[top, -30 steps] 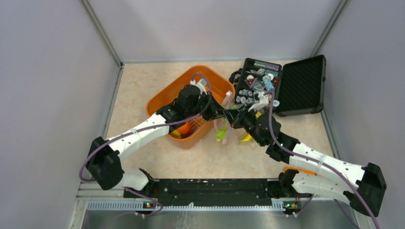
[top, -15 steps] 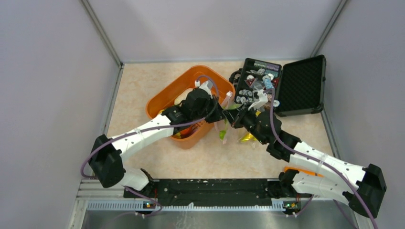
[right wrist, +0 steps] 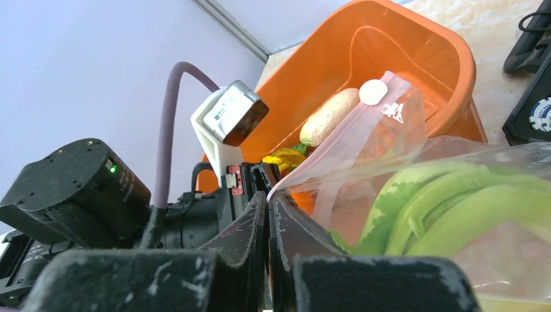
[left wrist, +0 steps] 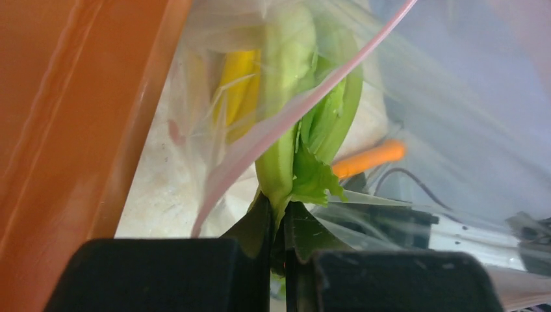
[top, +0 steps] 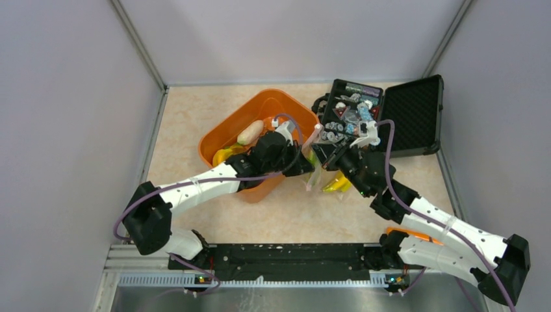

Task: Place the food in the zip-top bag and seal the zipper
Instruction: Place the fake vegetable in the zipper food storage bag.

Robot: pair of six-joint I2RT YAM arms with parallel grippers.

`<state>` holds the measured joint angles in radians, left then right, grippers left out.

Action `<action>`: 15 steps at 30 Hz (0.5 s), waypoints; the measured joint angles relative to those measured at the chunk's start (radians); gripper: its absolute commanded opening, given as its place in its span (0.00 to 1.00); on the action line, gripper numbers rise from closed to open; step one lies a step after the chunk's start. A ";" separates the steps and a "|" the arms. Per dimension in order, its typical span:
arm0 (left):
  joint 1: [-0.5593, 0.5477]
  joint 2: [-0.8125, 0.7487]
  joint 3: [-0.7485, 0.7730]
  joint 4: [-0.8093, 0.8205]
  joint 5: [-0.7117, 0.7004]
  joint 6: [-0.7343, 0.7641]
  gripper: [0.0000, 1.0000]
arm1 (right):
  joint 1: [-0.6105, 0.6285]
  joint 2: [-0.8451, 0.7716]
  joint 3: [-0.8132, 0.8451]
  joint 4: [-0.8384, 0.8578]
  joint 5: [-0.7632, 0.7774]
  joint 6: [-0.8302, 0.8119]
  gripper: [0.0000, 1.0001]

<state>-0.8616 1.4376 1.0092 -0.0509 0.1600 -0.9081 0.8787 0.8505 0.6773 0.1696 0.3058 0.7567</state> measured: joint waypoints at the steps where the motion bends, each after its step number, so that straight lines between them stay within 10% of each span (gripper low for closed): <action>1: -0.001 0.000 -0.007 0.000 0.002 0.006 0.00 | 0.000 -0.002 0.000 0.000 0.003 0.001 0.00; 12: -0.049 0.018 0.000 -0.102 0.061 0.230 0.20 | 0.000 -0.012 0.000 -0.023 0.029 0.006 0.00; 15: -0.057 0.042 0.042 -0.183 0.059 0.306 0.48 | 0.000 -0.012 0.006 -0.038 0.029 0.006 0.00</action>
<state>-0.9184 1.4792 1.0512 -0.2337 0.2188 -0.6022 0.8787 0.8383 0.6838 0.1318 0.3351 0.7628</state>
